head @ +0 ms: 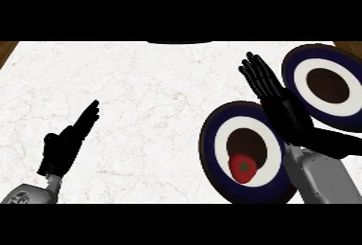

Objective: Pick the tomato from the plate and place it in the plate

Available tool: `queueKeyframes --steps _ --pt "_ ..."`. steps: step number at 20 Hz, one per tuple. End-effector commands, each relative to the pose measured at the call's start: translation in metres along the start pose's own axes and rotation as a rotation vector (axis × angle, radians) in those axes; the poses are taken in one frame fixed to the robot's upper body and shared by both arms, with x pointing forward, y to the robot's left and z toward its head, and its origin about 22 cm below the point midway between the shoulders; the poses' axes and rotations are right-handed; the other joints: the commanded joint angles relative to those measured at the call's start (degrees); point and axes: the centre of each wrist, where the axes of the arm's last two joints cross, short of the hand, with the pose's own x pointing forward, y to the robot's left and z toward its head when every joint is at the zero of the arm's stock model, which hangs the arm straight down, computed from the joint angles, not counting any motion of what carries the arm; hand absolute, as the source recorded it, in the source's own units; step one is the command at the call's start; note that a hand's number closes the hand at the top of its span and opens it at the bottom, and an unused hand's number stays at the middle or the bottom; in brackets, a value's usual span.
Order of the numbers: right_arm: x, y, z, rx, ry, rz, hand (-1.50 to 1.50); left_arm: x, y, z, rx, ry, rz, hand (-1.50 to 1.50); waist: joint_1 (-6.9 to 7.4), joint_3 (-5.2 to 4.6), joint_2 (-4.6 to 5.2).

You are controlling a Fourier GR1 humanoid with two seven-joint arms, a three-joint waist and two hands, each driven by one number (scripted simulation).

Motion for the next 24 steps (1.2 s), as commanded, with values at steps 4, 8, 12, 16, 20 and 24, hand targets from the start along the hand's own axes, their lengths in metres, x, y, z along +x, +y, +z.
queueKeyframes --steps 4,8,12,16,20,24 --pt "-0.018 0.065 -0.009 -0.040 0.289 -0.087 1.50 -0.004 0.022 -0.007 0.123 -0.098 0.018 0.00 1.10 -0.61 -0.98" --pt "-0.012 0.017 0.005 -0.101 0.246 0.548 1.50 -0.014 0.015 -0.002 0.149 -0.061 0.087 0.00 -0.92 -1.26 -2.45" --pt "-0.037 0.104 0.057 -0.363 0.210 0.293 -1.50 -0.030 0.017 0.007 0.151 -0.087 0.108 0.00 -0.21 -0.52 -1.20" --pt "-0.048 0.145 0.104 -0.291 0.160 0.358 -1.50 -0.039 0.013 0.011 0.135 -0.081 0.141 0.00 0.27 -0.48 -1.07" --pt "-0.020 0.127 0.119 -0.387 0.198 0.479 -1.50 -0.050 0.018 0.013 0.149 -0.088 0.112 0.00 0.21 -0.51 -1.07" --pt "0.017 0.114 0.133 -0.418 0.249 0.585 -1.50 -0.040 0.018 0.008 0.163 -0.094 0.092 0.00 0.02 -0.54 -1.13"
